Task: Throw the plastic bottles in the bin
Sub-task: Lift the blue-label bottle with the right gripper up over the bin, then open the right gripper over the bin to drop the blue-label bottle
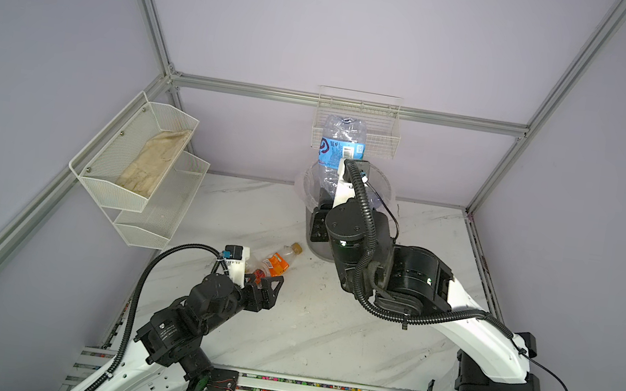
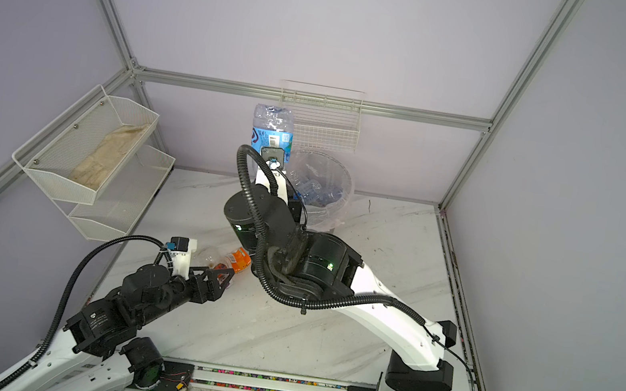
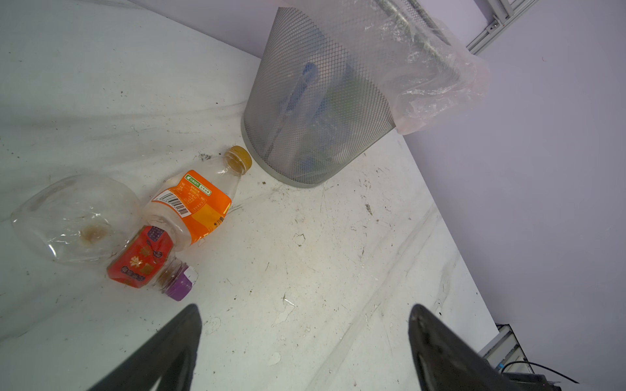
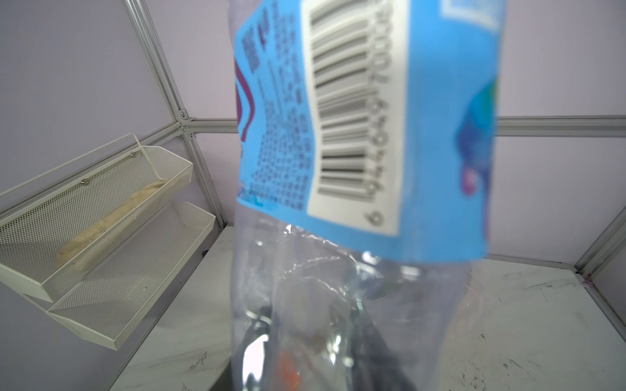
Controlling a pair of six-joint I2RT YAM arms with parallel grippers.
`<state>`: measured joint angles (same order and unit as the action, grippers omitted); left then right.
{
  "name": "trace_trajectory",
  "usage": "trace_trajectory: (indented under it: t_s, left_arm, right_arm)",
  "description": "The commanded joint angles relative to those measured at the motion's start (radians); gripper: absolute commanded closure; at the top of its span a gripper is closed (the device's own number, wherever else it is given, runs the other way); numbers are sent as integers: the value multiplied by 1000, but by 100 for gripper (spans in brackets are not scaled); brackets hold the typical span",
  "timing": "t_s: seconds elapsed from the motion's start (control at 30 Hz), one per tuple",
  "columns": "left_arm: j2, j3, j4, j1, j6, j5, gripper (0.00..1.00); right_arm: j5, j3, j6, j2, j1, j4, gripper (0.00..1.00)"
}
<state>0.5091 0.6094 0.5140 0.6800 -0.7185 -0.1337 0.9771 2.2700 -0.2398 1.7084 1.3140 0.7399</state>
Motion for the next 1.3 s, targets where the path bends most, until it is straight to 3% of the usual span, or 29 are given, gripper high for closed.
trace_trajectory:
  t_s: [0.0, 0.23, 0.3, 0.4, 0.5, 0.57, 1.03, 1.27]
  left_arm:
    - [0, 49, -46, 19, 13, -3, 7]
    - [-4, 53, -45, 47, 7, -15, 7]
    - [-3, 53, -45, 52, 5, -14, 6]
    - [1, 53, -44, 64, 4, -8, 6]
    - [6, 58, -43, 71, 7, -3, 6]
    - [8, 61, -40, 75, 13, -6, 6]
    - [69, 82, -36, 76, 48, -29, 6]
    - [204, 153, 62, 75, 17, -121, 5]
  right_arm:
    - [20, 39, 43, 19, -43, -22, 89]
    - [-245, 41, 9, 90, -314, -17, 87]
    - [-343, 32, -12, 121, -398, -2, 81]
    - [-431, 67, -58, 200, -505, 72, 38]
    - [-393, 186, -78, 266, -522, 174, 13]
    - [-398, 220, -90, 257, -520, 188, 3]
    - [-450, -132, -109, -33, -515, 33, 3]
    - [-524, -356, -119, -166, -515, -56, 3]
